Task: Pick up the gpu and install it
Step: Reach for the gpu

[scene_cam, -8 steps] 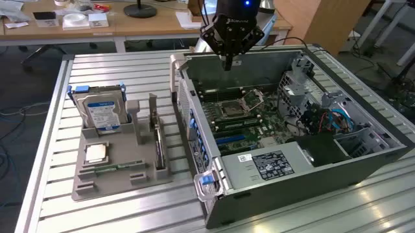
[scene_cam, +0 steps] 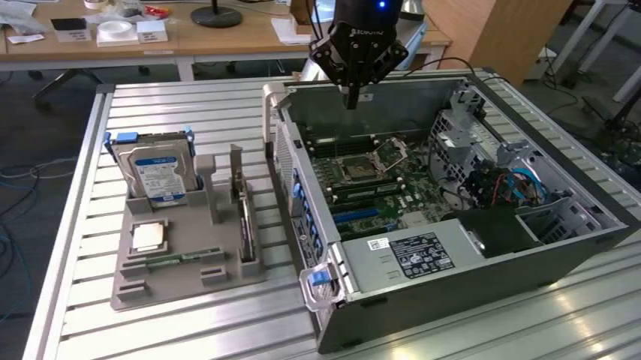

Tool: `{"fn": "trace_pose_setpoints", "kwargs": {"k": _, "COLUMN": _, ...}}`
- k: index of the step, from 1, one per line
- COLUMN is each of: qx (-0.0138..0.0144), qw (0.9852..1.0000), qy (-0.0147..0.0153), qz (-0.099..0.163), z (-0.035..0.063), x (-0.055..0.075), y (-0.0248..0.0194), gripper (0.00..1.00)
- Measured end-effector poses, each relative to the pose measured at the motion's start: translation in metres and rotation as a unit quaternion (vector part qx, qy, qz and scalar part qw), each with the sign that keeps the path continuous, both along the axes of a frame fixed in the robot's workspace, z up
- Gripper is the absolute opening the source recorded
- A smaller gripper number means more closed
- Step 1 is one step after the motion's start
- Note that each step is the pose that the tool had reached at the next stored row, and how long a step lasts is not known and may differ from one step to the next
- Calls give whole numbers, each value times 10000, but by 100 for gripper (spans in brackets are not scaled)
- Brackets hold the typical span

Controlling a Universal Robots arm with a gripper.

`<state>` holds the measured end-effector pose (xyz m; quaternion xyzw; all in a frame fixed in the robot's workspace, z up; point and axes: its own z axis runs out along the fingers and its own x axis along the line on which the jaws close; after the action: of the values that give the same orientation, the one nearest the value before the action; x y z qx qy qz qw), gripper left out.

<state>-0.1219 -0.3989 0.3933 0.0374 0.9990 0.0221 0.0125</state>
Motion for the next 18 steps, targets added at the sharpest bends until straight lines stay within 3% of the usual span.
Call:
{"fn": "trace_pose_setpoints", "kwargs": {"k": 8, "qx": 0, "qw": 10000, "qy": 0, "qz": 0, "z": 0, "x": -33, "y": 0, "gripper": 11}}
{"fn": "trace_pose_setpoints", "kwargs": {"k": 18, "qx": 0, "qw": 10000, "qy": 0, "qz": 0, "z": -3, "x": -402, "y": 18, "gripper": 11}}
